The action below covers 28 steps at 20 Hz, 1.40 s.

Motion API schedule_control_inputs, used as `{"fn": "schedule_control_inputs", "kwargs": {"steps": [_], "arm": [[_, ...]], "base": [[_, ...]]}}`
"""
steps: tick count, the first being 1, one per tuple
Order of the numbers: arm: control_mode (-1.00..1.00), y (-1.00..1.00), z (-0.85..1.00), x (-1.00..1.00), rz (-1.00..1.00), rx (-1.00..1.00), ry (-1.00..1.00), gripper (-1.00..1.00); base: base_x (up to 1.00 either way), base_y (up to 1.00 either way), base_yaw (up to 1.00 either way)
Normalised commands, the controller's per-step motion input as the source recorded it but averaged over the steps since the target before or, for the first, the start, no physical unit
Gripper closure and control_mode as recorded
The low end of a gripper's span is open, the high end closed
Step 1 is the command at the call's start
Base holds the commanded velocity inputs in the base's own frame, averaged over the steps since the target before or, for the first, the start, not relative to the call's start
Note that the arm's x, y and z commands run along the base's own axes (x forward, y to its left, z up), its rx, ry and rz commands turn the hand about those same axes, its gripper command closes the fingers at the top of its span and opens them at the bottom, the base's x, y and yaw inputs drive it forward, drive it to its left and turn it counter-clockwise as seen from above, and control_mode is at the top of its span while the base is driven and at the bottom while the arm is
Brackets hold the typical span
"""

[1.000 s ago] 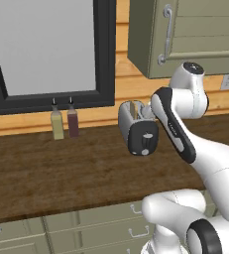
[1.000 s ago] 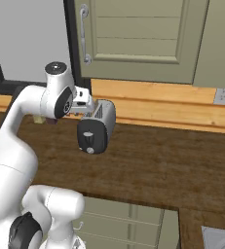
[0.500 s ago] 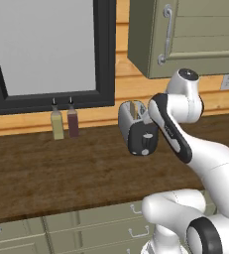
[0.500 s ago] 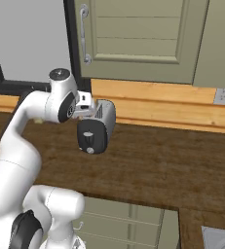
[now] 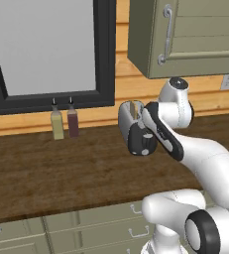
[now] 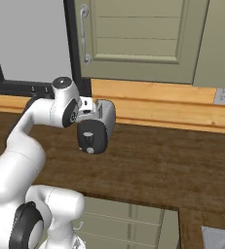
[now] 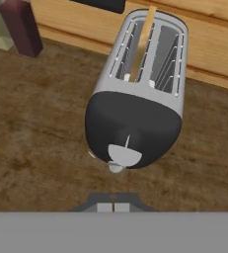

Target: Start the toaster. Once the lever pops up, take the bread to the plate on the dining counter.

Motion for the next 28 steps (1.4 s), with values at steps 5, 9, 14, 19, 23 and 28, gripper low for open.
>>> {"fn": "schedule_control_inputs", "kwargs": {"steps": [5, 9, 14, 19, 23, 28], "arm": [[-1.00, 0.00, -0.21, 0.29, 0.00, -0.03, 0.00, 1.00], [-1.00, 0.00, -0.22, 0.15, 0.00, 0.00, 0.00, 1.00], [-1.00, 0.00, -0.29, 0.10, 0.00, 0.00, 0.00, 1.00], [-1.00, 0.00, -0.16, 0.02, 0.00, 0.00, 0.00, 1.00], [-1.00, 0.00, 0.00, 0.00, -0.01, 0.00, 0.00, 1.00], [-1.00, -0.07, -0.02, 0.00, -0.08, 0.00, 0.00, 1.00]], "base": [[0.00, 0.00, 0.00], [0.00, 0.00, 0.00], [0.00, 0.00, 0.00], [0.00, 0.00, 0.00], [0.00, 0.00, 0.00], [0.00, 0.00, 0.00]]}}
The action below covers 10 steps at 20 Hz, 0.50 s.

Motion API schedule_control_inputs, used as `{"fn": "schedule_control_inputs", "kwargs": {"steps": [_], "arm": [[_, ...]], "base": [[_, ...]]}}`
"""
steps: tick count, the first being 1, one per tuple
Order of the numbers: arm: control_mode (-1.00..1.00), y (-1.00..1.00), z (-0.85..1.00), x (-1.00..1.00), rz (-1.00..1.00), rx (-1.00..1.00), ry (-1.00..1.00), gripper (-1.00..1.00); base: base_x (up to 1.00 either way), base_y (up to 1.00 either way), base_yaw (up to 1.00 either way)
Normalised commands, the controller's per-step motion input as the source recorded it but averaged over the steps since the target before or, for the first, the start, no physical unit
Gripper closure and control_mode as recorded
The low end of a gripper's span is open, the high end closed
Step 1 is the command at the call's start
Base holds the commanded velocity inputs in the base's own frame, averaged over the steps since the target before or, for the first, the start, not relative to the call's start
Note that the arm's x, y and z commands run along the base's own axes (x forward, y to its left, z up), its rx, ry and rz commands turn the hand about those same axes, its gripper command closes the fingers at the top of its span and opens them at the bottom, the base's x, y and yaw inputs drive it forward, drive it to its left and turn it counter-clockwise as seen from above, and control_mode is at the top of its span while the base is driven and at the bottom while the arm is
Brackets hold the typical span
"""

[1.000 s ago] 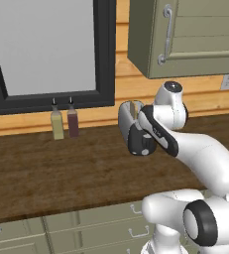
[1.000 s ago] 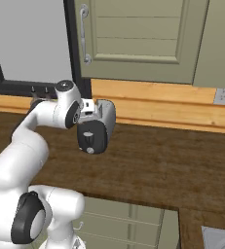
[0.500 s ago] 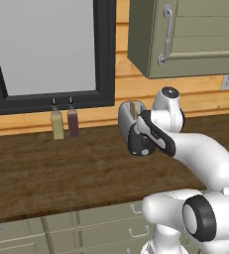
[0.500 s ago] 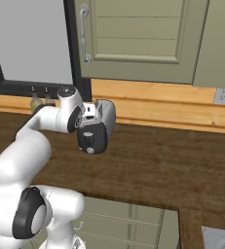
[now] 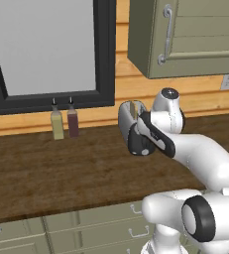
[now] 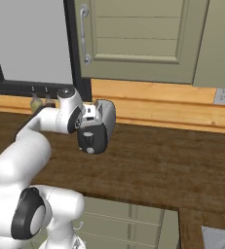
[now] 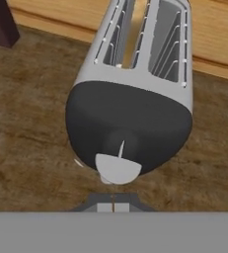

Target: Start the toaster. Once the lever pops up, take the bread to the plate on the dining counter.

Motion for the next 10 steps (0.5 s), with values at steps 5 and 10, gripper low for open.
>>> {"fn": "schedule_control_inputs", "kwargs": {"steps": [5, 10], "arm": [[-1.00, 0.00, -0.11, 0.00, -0.12, 0.00, 0.00, 1.00], [-1.00, 0.00, -0.26, 0.01, -0.05, 0.00, 0.00, 1.00]], "base": [[0.00, 0.00, 0.00], [0.00, 0.00, 0.00]]}}
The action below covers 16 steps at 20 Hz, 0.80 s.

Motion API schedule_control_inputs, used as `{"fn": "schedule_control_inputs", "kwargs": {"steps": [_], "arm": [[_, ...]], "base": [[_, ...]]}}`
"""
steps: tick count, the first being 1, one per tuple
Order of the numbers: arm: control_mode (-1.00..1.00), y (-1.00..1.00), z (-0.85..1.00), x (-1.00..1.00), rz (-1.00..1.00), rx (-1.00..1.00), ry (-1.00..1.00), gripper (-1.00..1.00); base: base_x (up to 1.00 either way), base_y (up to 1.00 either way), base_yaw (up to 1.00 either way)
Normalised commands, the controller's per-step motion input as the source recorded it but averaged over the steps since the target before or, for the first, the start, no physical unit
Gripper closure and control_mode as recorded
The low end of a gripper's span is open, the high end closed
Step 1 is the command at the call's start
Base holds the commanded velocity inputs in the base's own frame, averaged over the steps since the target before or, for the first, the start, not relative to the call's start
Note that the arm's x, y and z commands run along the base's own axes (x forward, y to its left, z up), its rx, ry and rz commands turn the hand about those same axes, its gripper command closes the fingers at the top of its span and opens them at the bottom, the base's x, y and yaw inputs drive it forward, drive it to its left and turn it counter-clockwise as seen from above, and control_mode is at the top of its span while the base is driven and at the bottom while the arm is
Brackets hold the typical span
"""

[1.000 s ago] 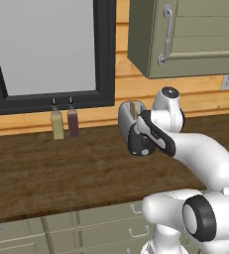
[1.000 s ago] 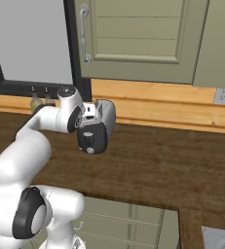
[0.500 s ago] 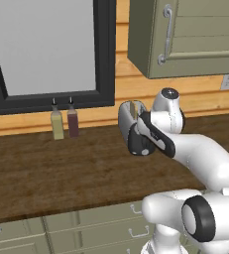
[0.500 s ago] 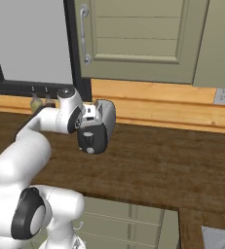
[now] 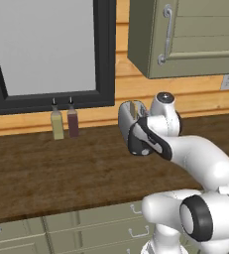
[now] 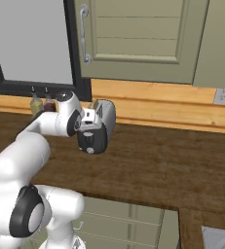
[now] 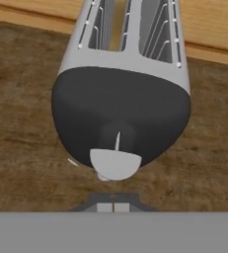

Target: Start the toaster. Once the lever pops up, take the bread to the plate on the dining counter.

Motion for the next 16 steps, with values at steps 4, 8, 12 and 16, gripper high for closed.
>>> {"fn": "schedule_control_inputs", "kwargs": {"steps": [4, 8, 12, 16], "arm": [[-1.00, 0.00, -0.31, 0.06, -0.02, 0.00, 0.00, 1.00], [-1.00, 0.00, -0.14, 0.19, 0.00, 0.00, -0.01, 1.00], [-1.00, 0.00, 0.02, 0.18, 0.00, 0.00, -0.02, 1.00], [-1.00, 0.00, 0.16, 0.12, 0.00, 0.00, -0.02, 1.00]], "base": [[0.00, 0.00, 0.00], [0.00, 0.00, 0.00], [0.00, 0.00, 0.00], [0.00, 0.00, 0.00]]}}
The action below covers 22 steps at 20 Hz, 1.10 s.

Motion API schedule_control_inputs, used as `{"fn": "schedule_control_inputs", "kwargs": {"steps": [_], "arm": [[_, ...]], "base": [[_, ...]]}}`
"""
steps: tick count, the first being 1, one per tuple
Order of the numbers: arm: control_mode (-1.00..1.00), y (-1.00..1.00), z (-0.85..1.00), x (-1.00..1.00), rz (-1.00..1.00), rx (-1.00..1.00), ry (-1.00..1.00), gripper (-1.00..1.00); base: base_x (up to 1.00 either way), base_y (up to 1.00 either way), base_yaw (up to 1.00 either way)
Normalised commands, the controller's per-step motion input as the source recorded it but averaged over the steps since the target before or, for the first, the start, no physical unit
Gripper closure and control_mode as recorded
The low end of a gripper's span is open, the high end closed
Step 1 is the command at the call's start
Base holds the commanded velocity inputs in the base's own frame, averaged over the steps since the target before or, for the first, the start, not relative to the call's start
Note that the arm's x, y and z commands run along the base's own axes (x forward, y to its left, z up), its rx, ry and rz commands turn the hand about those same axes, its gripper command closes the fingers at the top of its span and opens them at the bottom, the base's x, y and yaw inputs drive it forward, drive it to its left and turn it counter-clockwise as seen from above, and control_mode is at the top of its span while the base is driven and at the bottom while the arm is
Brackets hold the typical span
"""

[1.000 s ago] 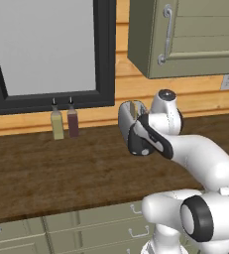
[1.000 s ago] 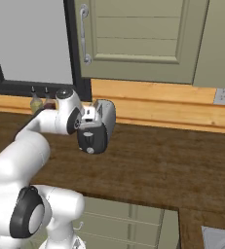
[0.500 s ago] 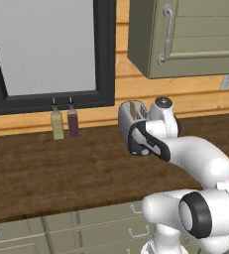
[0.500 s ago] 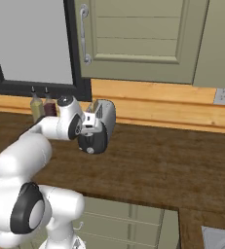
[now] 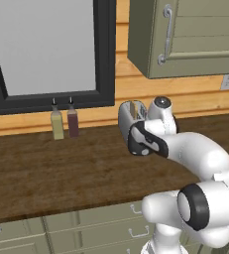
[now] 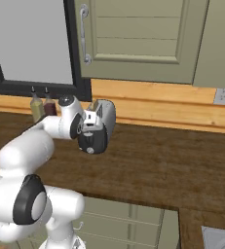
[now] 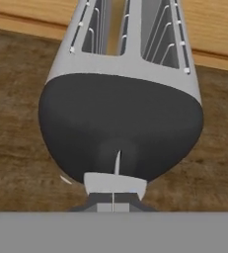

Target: Start the toaster. Once the lever pops up, take the bread to the plate on the dining counter.

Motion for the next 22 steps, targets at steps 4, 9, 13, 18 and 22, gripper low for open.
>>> {"fn": "schedule_control_inputs", "kwargs": {"steps": [4, 9, 13, 18, 22], "arm": [[-1.00, 0.00, -0.07, 0.14, 0.00, 0.00, 0.00, 1.00], [-1.00, 0.00, -0.35, 0.10, 0.00, 0.00, 0.00, 1.00], [-1.00, 0.00, -0.38, 0.00, 0.00, 0.00, 0.00, 1.00], [-1.00, 0.00, -0.42, 0.00, 0.00, 0.00, 0.00, 1.00], [-1.00, 0.00, -0.54, 0.00, 0.00, 0.00, 0.00, 1.00]], "base": [[0.00, 0.00, 0.00], [0.00, 0.00, 0.00], [0.00, 0.00, 0.00], [0.00, 0.00, 0.00], [0.00, 0.00, 0.00]]}}
